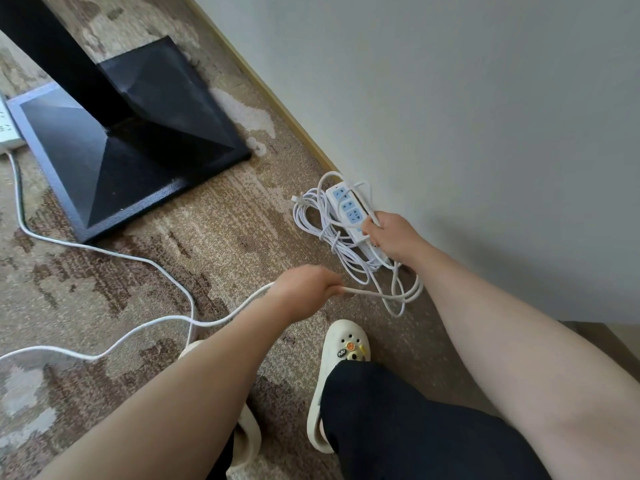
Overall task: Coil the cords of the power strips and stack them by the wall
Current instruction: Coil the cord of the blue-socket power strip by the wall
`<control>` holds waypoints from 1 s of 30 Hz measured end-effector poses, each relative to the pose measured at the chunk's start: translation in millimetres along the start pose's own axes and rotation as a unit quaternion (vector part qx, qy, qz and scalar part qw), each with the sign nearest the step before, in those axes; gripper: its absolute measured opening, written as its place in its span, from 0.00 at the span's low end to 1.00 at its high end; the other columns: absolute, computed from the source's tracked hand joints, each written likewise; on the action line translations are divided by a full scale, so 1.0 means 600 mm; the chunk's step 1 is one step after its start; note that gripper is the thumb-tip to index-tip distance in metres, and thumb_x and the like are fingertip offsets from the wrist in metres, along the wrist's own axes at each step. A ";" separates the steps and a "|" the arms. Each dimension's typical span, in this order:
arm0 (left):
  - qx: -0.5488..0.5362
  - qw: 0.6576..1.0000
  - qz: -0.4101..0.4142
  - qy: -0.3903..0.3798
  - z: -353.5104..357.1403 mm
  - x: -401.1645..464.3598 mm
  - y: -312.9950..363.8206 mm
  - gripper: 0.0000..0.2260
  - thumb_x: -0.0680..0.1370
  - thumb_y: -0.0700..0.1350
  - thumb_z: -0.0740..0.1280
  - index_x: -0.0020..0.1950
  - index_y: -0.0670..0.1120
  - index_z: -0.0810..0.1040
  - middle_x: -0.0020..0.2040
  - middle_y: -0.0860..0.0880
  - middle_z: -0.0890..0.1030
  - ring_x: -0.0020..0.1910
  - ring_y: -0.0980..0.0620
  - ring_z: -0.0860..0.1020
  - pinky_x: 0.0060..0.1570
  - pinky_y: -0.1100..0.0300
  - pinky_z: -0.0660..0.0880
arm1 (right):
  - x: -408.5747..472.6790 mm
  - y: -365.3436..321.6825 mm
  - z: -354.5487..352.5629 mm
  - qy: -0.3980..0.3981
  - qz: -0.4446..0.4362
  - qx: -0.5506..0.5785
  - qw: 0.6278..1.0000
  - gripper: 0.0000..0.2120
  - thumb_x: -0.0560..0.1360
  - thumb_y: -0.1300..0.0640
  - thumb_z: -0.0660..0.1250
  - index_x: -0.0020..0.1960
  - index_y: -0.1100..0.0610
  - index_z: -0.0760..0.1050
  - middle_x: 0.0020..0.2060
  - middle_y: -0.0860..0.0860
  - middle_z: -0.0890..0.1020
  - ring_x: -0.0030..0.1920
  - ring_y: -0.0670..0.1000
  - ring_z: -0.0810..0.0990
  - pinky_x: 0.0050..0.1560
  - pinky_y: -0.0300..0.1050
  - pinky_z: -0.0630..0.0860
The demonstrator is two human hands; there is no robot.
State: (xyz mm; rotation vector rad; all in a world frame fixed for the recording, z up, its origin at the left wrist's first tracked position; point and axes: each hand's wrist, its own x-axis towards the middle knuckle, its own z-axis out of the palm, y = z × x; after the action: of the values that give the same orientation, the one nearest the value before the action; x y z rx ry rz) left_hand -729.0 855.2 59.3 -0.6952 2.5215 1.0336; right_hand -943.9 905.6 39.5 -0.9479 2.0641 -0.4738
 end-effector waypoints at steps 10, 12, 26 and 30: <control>-0.061 0.994 -0.087 -0.023 0.020 -0.036 -0.097 0.08 0.82 0.50 0.60 0.49 0.51 0.78 0.38 0.56 0.77 0.32 0.58 0.73 0.34 0.66 0.70 | -0.002 0.050 -0.029 0.020 -0.029 -0.271 0.962 0.11 0.83 0.48 0.57 0.49 0.54 0.72 0.42 0.53 0.77 0.39 0.55 0.73 0.36 0.47 0.65; -0.075 0.991 -0.109 -0.015 0.022 -0.052 -0.124 0.08 0.82 0.49 0.60 0.50 0.52 0.78 0.37 0.55 0.77 0.30 0.57 0.71 0.31 0.68 0.68 | 0.003 0.051 -0.047 0.016 -0.029 -0.286 0.958 0.10 0.83 0.48 0.57 0.46 0.52 0.68 0.39 0.52 0.73 0.38 0.55 0.71 0.34 0.47 0.62; -0.111 0.989 -0.036 0.092 -0.028 0.018 -0.007 0.08 0.80 0.50 0.63 0.49 0.51 0.81 0.39 0.58 0.77 0.31 0.61 0.73 0.33 0.65 0.71 | 0.006 0.010 -0.006 -0.091 0.016 -0.036 0.995 0.13 0.81 0.52 0.62 0.41 0.57 0.76 0.32 0.50 0.76 0.30 0.47 0.72 0.34 0.44 0.69; -0.118 0.985 -0.049 0.114 -0.020 0.034 0.015 0.09 0.81 0.50 0.63 0.46 0.50 0.81 0.37 0.54 0.79 0.30 0.59 0.73 0.34 0.60 0.73 | -0.004 0.011 0.005 -0.107 0.016 0.021 0.994 0.13 0.81 0.55 0.62 0.38 0.56 0.72 0.29 0.50 0.74 0.27 0.47 0.70 0.33 0.44 0.70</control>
State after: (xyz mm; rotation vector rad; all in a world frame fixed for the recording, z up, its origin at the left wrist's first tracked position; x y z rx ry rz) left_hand -752.2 846.0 63.3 -1.0488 2.5447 1.2970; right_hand -943.3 911.8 35.1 -0.8991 1.8657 -0.3802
